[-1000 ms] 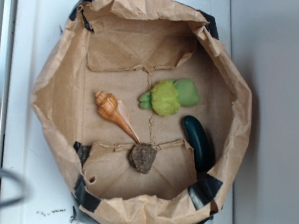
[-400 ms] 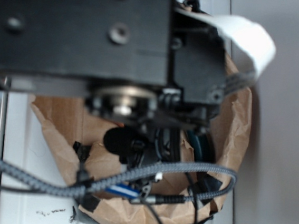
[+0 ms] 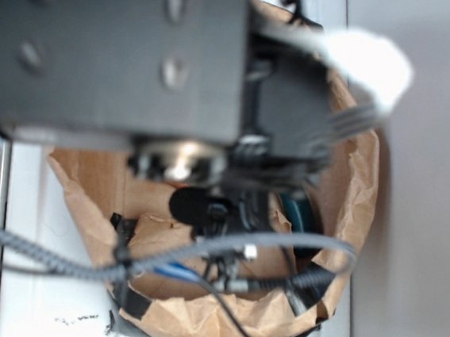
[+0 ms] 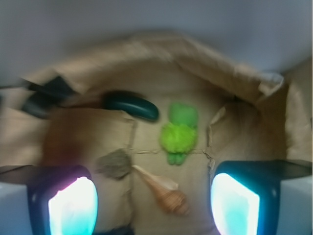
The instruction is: Grab the green animal.
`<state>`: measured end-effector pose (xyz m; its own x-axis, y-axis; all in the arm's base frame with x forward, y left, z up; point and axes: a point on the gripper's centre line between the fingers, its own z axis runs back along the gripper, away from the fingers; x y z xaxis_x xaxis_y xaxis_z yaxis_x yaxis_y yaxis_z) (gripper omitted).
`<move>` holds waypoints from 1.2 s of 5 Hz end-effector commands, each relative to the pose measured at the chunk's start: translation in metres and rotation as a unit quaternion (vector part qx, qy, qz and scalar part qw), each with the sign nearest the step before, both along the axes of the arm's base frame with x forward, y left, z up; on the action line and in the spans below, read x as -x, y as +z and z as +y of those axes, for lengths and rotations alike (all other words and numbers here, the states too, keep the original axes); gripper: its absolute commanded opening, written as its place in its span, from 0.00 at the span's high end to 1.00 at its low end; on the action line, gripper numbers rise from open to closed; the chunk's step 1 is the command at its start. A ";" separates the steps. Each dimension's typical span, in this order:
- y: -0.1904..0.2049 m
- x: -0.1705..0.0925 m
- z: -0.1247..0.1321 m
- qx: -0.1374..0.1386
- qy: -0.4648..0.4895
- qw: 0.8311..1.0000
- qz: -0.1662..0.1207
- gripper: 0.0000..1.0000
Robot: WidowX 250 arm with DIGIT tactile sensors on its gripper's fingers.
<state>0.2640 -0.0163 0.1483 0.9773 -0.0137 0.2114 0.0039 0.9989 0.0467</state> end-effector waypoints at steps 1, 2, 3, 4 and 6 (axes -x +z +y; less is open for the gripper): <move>-0.058 -0.011 0.019 -0.029 0.009 0.998 -0.051 0.00; -0.077 -0.025 0.033 -0.019 0.006 0.999 -0.044 0.00; -0.085 -0.036 0.044 -0.024 0.028 0.999 -0.028 0.00; -0.097 -0.051 0.046 -0.042 0.057 0.997 -0.014 0.00; -0.124 -0.057 0.042 -0.055 0.089 0.994 -0.014 1.00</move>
<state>0.3177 0.0292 0.0225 0.9629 0.1390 0.2312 -0.1780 0.9714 0.1574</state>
